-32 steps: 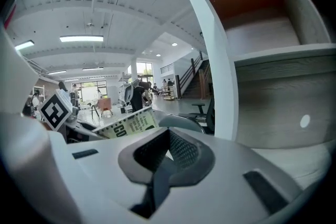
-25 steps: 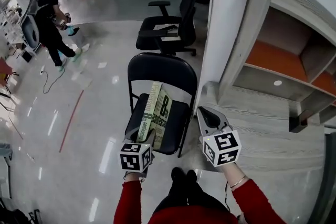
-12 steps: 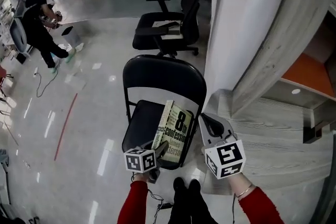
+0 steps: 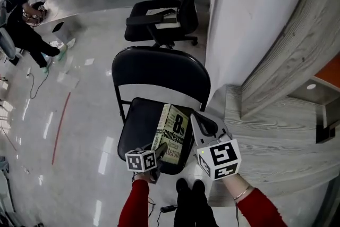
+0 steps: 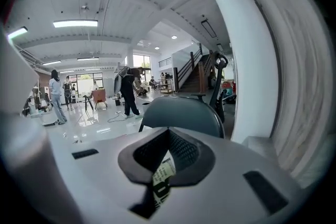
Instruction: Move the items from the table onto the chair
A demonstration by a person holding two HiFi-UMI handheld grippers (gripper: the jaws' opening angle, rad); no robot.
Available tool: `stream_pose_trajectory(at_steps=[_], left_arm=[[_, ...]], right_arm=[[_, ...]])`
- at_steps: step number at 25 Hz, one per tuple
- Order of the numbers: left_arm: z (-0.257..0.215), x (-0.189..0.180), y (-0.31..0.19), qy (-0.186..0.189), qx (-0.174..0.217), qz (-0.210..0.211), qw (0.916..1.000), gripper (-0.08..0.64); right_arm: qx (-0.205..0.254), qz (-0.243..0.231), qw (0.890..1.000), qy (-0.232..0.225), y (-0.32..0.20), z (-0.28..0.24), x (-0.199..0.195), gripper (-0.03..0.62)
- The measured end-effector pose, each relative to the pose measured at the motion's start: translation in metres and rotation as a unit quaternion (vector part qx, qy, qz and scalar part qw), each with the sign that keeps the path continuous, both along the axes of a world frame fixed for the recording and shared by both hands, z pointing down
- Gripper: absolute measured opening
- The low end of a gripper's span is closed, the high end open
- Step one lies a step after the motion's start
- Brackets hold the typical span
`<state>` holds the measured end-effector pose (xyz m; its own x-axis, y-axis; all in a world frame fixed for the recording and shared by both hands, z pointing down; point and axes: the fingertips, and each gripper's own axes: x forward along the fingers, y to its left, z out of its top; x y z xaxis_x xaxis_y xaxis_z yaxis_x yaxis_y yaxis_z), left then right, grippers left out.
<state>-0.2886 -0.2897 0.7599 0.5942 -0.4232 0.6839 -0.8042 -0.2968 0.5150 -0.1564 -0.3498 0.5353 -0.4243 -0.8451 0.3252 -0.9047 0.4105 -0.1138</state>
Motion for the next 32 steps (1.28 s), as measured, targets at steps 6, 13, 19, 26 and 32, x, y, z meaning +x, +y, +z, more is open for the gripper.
stream_pose_trajectory(at_steps=[6, 13, 19, 26, 32], left_arm=[[0.012, -0.005, -0.006, -0.008, -0.01, -0.001, 0.9999, 0.161], [0.032, -0.015, -0.003, -0.032, -0.008, 0.027, 0.9991, 0.164], [0.046, -0.031, -0.009, -0.013, -0.007, 0.01, 0.9998, 0.179], [0.059, -0.054, -0.02, -0.084, 0.018, 0.001, 0.9963, 0.261], [0.057, -0.081, -0.035, -0.267, 0.111, 0.015, 0.9572, 0.302]], right_arm=[[-0.015, -0.007, 1.0, 0.003, -0.007, 0.019, -0.01, 0.008], [-0.027, -0.013, 0.999, 0.019, -0.008, 0.037, -0.012, 0.008], [-0.031, -0.023, 0.999, 0.026, -0.006, 0.044, -0.021, 0.008], [-0.032, -0.025, 0.999, 0.03, -0.004, 0.05, -0.024, 0.008], [-0.031, -0.028, 0.999, 0.029, -0.003, 0.052, -0.025, 0.008]])
